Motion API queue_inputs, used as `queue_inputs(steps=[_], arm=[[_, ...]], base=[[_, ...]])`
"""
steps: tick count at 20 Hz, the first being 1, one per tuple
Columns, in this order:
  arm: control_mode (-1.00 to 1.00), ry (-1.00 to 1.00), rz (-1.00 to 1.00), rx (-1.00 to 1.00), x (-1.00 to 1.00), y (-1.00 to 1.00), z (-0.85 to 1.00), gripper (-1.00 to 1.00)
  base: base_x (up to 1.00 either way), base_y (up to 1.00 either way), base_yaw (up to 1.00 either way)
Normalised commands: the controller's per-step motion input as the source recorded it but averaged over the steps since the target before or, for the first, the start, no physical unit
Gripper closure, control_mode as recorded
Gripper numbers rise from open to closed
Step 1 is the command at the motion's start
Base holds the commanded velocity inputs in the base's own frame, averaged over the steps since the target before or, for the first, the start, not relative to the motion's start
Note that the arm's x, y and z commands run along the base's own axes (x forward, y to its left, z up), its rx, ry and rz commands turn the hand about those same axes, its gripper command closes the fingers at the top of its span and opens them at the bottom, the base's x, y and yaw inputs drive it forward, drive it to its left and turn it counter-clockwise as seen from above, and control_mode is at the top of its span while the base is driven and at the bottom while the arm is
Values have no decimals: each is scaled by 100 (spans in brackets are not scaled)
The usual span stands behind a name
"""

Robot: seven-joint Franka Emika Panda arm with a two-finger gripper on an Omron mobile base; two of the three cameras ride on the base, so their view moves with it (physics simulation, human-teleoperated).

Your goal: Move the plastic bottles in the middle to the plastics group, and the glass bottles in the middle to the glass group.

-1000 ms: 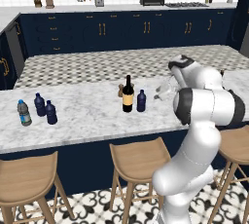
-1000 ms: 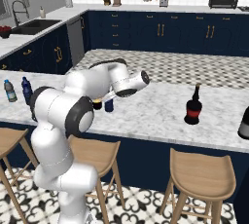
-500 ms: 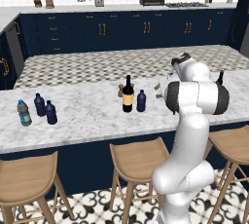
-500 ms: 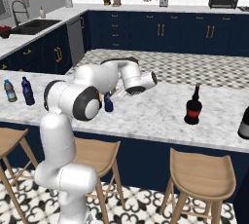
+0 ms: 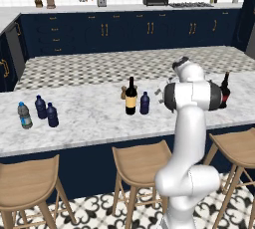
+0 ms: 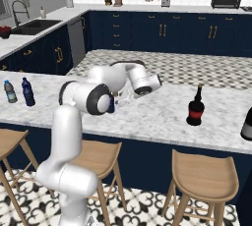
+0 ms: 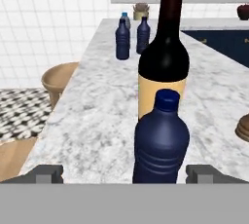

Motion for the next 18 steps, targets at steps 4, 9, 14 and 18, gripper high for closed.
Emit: queue_inputs(steps=[4,9,14,18], arm=[[-100,0,7,3,39,-6,-18,-100],[-100,0,1,1,23,3,-7,-100],[-100,0,0,0,9,9,-15,-100],[-100,-4,0,0,-33,16,-3,-100]], base=[[0,0,0],[0,0,0],[0,0,0],[0,0,0]])
